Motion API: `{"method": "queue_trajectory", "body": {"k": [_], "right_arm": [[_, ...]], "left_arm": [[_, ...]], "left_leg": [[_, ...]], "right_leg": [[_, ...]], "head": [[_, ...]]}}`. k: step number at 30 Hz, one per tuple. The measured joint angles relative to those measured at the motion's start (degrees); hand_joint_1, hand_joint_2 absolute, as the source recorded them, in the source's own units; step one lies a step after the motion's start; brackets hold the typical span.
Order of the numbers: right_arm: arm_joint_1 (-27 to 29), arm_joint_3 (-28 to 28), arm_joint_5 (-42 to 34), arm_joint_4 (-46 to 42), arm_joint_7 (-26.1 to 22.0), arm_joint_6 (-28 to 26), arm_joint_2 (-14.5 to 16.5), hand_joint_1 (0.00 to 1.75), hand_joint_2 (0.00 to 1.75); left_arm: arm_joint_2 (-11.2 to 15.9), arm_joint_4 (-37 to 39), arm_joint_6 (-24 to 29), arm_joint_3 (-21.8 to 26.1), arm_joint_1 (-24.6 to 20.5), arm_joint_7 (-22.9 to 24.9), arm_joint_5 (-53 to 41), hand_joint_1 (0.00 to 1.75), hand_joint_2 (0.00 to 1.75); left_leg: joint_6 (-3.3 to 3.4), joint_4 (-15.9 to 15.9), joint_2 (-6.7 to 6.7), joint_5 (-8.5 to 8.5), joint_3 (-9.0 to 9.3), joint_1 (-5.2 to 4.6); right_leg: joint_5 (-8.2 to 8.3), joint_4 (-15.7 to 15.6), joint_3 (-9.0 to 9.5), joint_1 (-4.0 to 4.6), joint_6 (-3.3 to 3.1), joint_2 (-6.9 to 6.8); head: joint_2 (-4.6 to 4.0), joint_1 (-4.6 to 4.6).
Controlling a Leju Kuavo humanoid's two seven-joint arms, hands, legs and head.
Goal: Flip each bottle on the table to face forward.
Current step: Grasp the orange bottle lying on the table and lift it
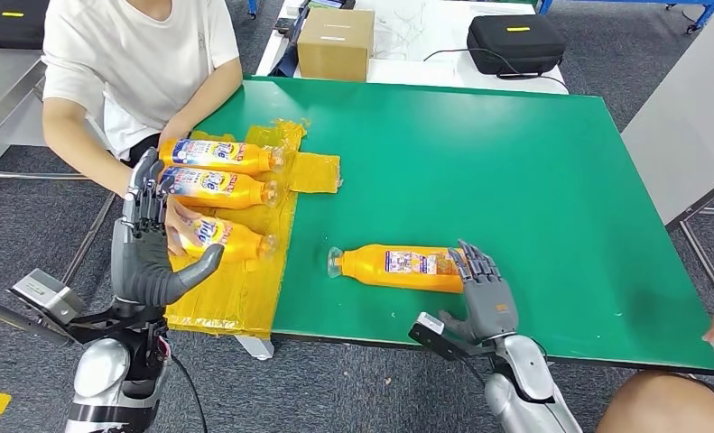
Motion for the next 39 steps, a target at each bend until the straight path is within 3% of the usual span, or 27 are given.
{"method": "queue_trajectory", "body": {"k": [18, 33, 34, 37, 38, 39], "right_arm": [[-13.3, 3.8, 5.7, 19.9, 2.3, 0.6, 0.5, 0.00, 1.75], [-17.4, 5.8, 5.5, 24.9, 2.6, 3.2, 0.7, 0.00, 1.75], [-17.8, 5.8, 5.3, 25.1, 2.7, 4.2, 0.7, 0.09, 1.75], [-19.3, 6.2, 5.0, 26.1, 3.7, 9.4, 0.8, 1.37, 1.75], [-19.9, 6.4, 4.7, 26.6, 4.0, 11.7, 0.7, 1.71, 1.75], [-20.6, 6.6, 4.3, 27.1, 4.0, 14.0, 0.7, 1.75, 1.75]], "left_arm": [[-0.4, 4.5, -1.0, -2.7, -1.2, 1.4, 2.0, 0.00, 1.75], [-0.6, 5.4, -0.2, -3.3, -2.0, 2.0, 2.6, 0.00, 1.75], [-0.7, 5.5, -0.1, -3.3, -2.1, 2.2, 2.7, 0.00, 1.75], [-0.8, 5.6, 0.0, -3.5, -2.1, 2.4, 2.8, 0.00, 1.75], [-0.8, 5.7, 0.1, -3.6, -2.1, 2.4, 2.7, 0.00, 1.75], [-0.8, 5.8, 0.2, -3.6, -2.1, 2.4, 2.7, 0.00, 1.75]], "left_leg": [[0.00, 0.0, 0.04, 0.00, 0.09, 0.00], [0.01, 0.0, 0.05, 0.01, 0.22, -0.01], [0.01, 0.0, 0.05, 0.01, 0.23, -0.01], [0.01, 0.0, 0.16, 0.00, 0.36, -0.01], [0.01, 0.0, 0.21, -0.01, 0.43, -0.01], [0.01, 0.0, 0.25, -0.02, 0.51, -0.01]], "right_leg": [[0.03, 0.0, 0.04, 0.00, 0.01, 0.04], [0.05, 0.0, 0.17, -0.01, 0.04, 0.04], [0.05, 0.0, 0.18, -0.01, 0.04, 0.04], [0.05, 0.0, 0.25, 0.00, 0.04, 0.07], [0.05, 0.0, 0.30, 0.00, 0.03, 0.07], [0.05, 0.0, 0.36, 0.00, 0.03, 0.08]], "head": [[0.00, -0.01], [0.00, -0.01], [0.00, -0.01], [0.00, -0.02], [0.00, -0.02], [0.00, -0.01]]}}
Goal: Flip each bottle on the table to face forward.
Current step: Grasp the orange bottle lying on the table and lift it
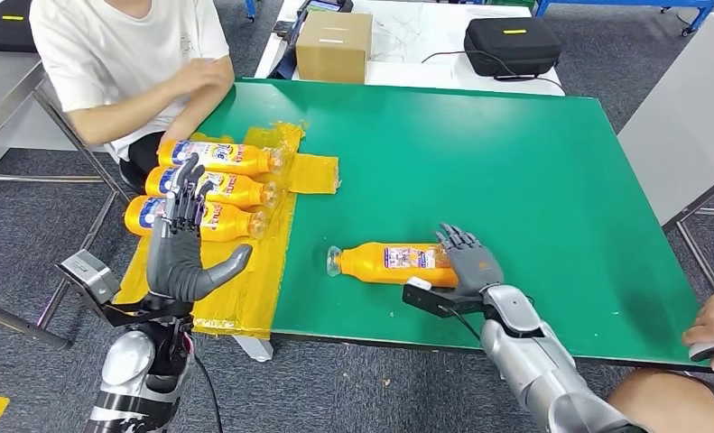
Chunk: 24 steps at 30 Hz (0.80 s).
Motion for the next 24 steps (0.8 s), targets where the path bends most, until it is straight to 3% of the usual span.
{"method": "queue_trajectory", "body": {"k": [10, 12, 17, 24], "right_arm": [[-7.1, 2.8, -4.4, 5.3, -0.8, 19.3, -1.6, 1.75, 1.75], [-7.9, 3.2, -5.5, 5.9, -1.3, 20.9, -1.9, 1.75, 1.75], [-7.7, 3.4, -9.6, 6.4, -4.1, 19.0, -2.2, 1.75, 1.75], [-3.6, 1.1, -19.0, 5.3, -11.5, 9.4, -1.8, 1.75, 1.75]], "left_arm": [[0.0, 3.0, -0.1, -0.4, -1.1, -1.0, 0.0, 0.00, 1.75], [0.0, 3.7, -0.3, -0.5, -1.4, -1.5, 0.4, 0.00, 1.75], [0.0, 4.4, -0.4, -0.8, -1.7, -1.9, 0.5, 0.00, 1.75], [0.0, 4.6, -0.1, -1.3, -1.2, -2.3, 0.5, 0.00, 1.75]], "left_leg": [[0.06, 0.0, -0.14, 0.05, 0.41, -0.01], [0.08, 0.0, -0.18, 0.07, 0.42, -0.01], [0.07, 0.0, -0.19, 0.03, 0.39, -0.01], [0.04, 0.0, -0.20, -0.01, 0.30, 0.00]], "right_leg": [[0.01, 0.0, 0.34, -0.01, 0.04, -0.01], [0.02, 0.0, 0.47, -0.01, 0.06, -0.02], [0.01, 0.0, 0.48, 0.00, 0.07, -0.02], [0.00, 0.0, 0.45, 0.00, 0.07, -0.02]], "head": [[0.00, 0.01], [0.00, 0.02], [0.00, 0.02], [0.00, 0.02]]}}
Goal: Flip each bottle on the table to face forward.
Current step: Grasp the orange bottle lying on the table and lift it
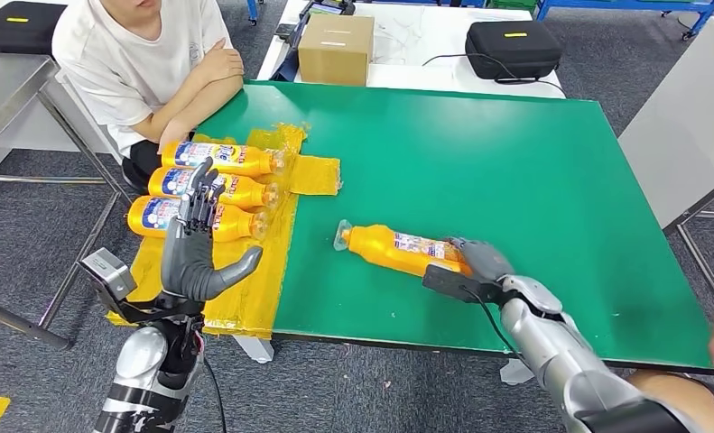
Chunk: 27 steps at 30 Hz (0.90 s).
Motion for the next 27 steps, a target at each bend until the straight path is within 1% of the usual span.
{"method": "queue_trajectory", "body": {"k": [3, 6, 9, 13, 15, 18, 27], "right_arm": [[2.8, -2.2, -4.7, -1.8, -2.2, -3.3, 1.2, 1.75, 1.75], [7.0, -5.4, -11.9, -6.0, -4.9, -6.1, 3.2, 1.75, 1.75], [12.6, -8.4, -18.1, -13.0, -6.1, -7.2, 5.8, 1.75, 1.75], [18.5, -10.6, -23.9, -23.7, -6.6, -6.9, 8.5, 1.75, 1.75], [20.2, -11.1, -24.9, -27.7, -6.5, -6.7, 9.3, 1.75, 1.75], [21.7, -11.7, -25.2, -31.5, -6.5, -6.5, 9.8, 1.75, 1.75], [23.3, -12.1, -26.3, -35.8, -6.9, -6.1, 10.3, 1.75, 1.75]], "left_arm": [[-0.1, 0.0, 0.3, -0.1, 0.8, 0.0, 0.0, 0.00, 1.75], [-0.6, -0.3, 0.1, -0.1, 2.6, 0.3, 1.1, 0.00, 1.75], [-1.4, -0.6, -0.7, -0.3, 5.4, 0.8, 3.0, 0.00, 1.75], [-2.5, -1.0, -0.4, -0.9, 9.0, 1.1, 3.8, 0.00, 1.75], [-2.9, -1.1, -0.1, -1.4, 10.1, 1.2, 3.7, 0.00, 1.75], [-3.2, -1.4, 0.1, -1.7, 10.9, 1.2, 3.6, 0.00, 1.75], [-3.4, -1.5, 0.1, -1.9, 11.5, 1.3, 3.6, 0.00, 1.75]], "left_leg": [[-0.03, 0.0, 0.07, -0.03, 0.00, 0.03], [-0.06, 0.0, 0.08, -0.04, -0.06, 0.08], [-0.07, 0.0, 0.04, -0.03, -0.32, 0.12], [-0.08, 0.0, -0.02, -0.02, -0.67, 0.13], [-0.07, 0.0, -0.02, -0.03, -0.76, 0.12], [-0.07, 0.0, -0.04, -0.03, -0.80, 0.10], [-0.07, 0.0, -0.03, -0.02, -0.80, 0.09]], "right_leg": [[0.00, 0.0, -0.05, 0.03, -0.01, 0.02], [-0.01, 0.0, -0.09, 0.08, -0.02, 0.02], [-0.02, 0.0, -0.32, 0.11, -0.03, 0.00], [-0.02, 0.0, -0.65, 0.11, -0.03, -0.01], [-0.03, 0.0, -0.73, 0.10, -0.03, -0.01], [-0.03, 0.0, -0.77, 0.07, -0.03, -0.01], [-0.02, 0.0, -0.79, 0.08, -0.03, -0.01]], "head": [[0.00, -0.01], [0.00, -0.01], [0.00, -0.02], [0.00, -0.01], [0.00, 0.00], [0.00, 0.00], [0.00, -0.02]]}}
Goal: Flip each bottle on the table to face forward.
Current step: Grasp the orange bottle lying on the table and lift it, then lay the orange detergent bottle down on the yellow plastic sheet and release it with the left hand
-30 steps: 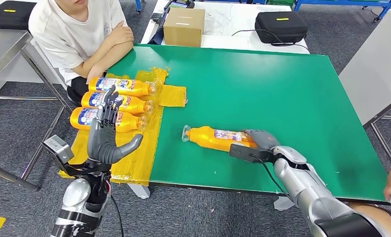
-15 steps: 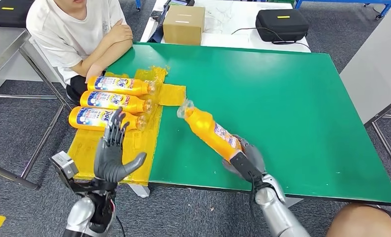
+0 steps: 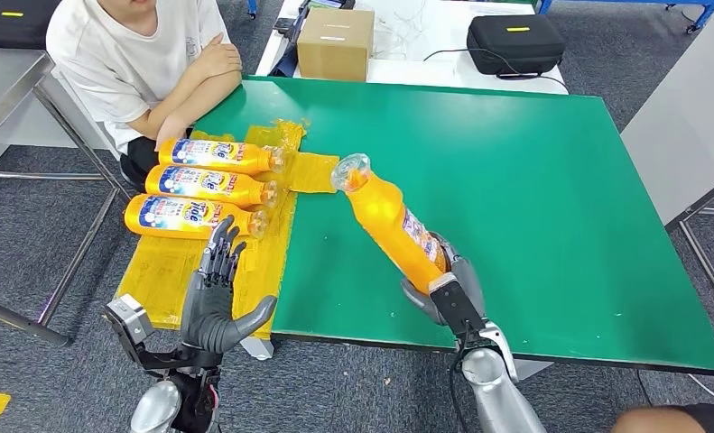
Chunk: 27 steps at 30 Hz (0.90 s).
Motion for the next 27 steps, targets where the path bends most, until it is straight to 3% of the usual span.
{"method": "queue_trajectory", "body": {"k": [4, 12, 17, 27], "right_arm": [[1.5, -0.1, -3.2, -3.4, -1.6, 0.7, 1.2, 1.75, 1.75], [3.0, 0.7, -0.6, -6.8, -1.4, -0.6, 2.2, 1.75, 1.75], [3.0, 7.9, 4.8, -6.8, -3.1, -1.7, 3.5, 1.75, 1.75], [-1.9, 14.2, 5.7, -2.3, -6.0, -5.9, 7.0, 1.75, 1.75]], "left_arm": [[-0.5, 0.0, -1.0, -1.2, 1.1, 0.2, 0.2, 0.00, 1.75], [-0.6, 0.0, -3.0, -3.6, 2.3, -1.4, -0.4, 0.00, 1.75], [-0.3, 0.1, -8.5, -7.6, 2.7, 1.9, 6.1, 0.00, 1.75], [0.2, 0.1, -6.1, -9.5, 2.6, 4.6, 7.8, 0.00, 1.75]], "left_leg": [[0.00, 0.0, 0.01, -0.01, -0.03, 0.00], [-0.01, 0.0, 0.01, -0.02, -0.13, 0.00], [-0.01, 0.0, 0.01, 0.00, -0.17, 0.02], [-0.02, 0.0, 0.01, 0.02, -0.17, 0.04]], "right_leg": [[0.00, 0.0, -0.04, 0.00, 0.00, 0.01], [-0.01, 0.0, -0.14, 0.00, 0.00, 0.00], [-0.01, 0.0, -0.17, 0.01, -0.01, 0.00], [0.00, 0.0, -0.17, 0.03, -0.01, 0.00]], "head": [[0.00, 0.01], [0.00, 0.01], [0.00, 0.01], [0.00, 0.01]]}}
